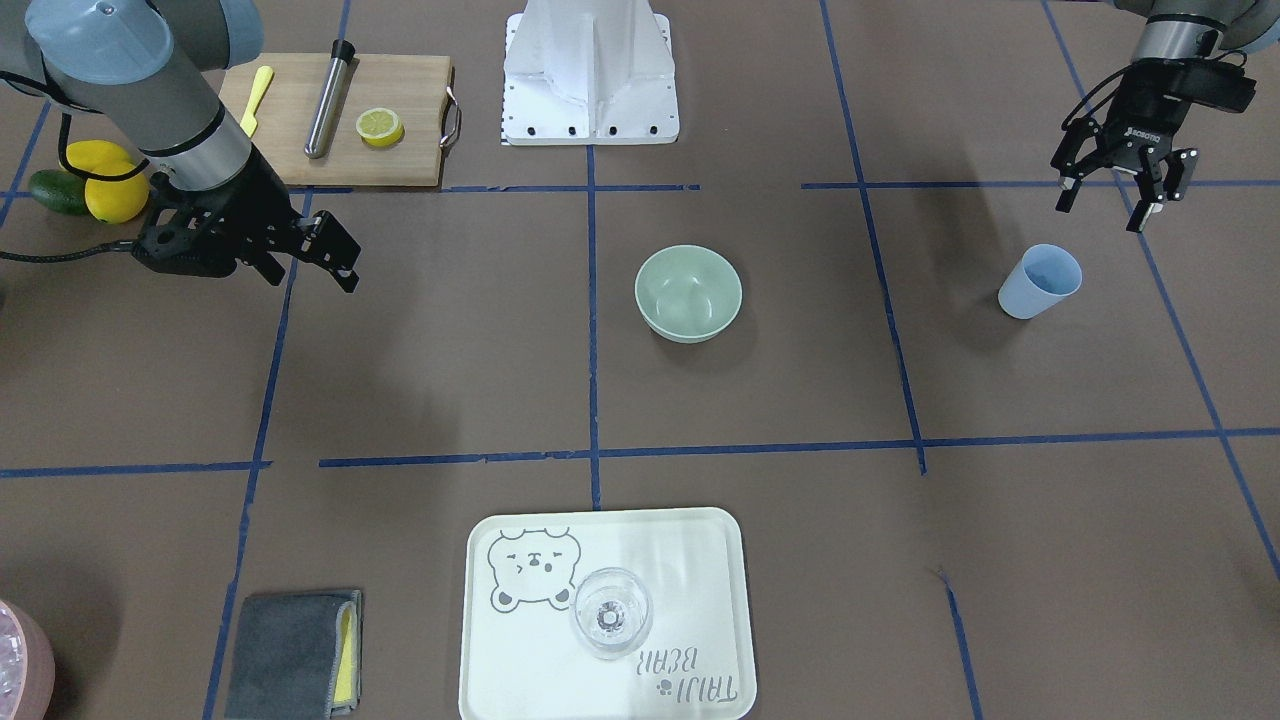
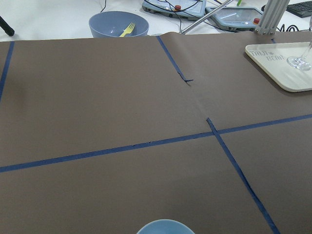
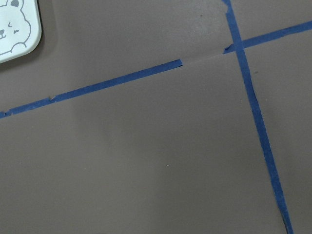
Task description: Pour ice into bowl
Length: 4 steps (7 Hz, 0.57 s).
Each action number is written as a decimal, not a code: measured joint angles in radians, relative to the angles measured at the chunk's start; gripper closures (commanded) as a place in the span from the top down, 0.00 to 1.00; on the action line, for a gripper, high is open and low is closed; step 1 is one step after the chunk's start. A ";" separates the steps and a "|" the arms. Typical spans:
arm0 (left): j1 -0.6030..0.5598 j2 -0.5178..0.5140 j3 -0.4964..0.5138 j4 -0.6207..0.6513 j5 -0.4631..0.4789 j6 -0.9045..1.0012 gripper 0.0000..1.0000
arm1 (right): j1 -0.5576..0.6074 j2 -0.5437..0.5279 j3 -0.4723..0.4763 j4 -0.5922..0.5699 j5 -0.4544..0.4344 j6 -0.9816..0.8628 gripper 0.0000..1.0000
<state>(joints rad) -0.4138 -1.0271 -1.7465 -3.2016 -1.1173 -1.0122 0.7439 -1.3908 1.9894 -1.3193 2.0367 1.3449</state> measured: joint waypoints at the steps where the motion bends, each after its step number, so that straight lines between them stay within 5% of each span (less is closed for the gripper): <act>1: 0.139 0.003 0.036 -0.007 0.205 -0.060 0.99 | 0.000 -0.001 -0.001 0.000 -0.001 0.000 1.00; 2: 0.254 0.003 0.060 -0.009 0.383 -0.097 0.99 | 0.000 -0.002 0.000 0.000 -0.001 -0.001 1.00; 4: 0.378 -0.025 0.092 -0.004 0.568 -0.119 0.99 | 0.000 -0.005 0.006 0.000 -0.001 0.000 1.00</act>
<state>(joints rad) -0.0353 -1.0526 -1.6541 -3.2052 -0.5494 -1.1310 0.7444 -1.3953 1.9954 -1.3192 2.0356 1.3448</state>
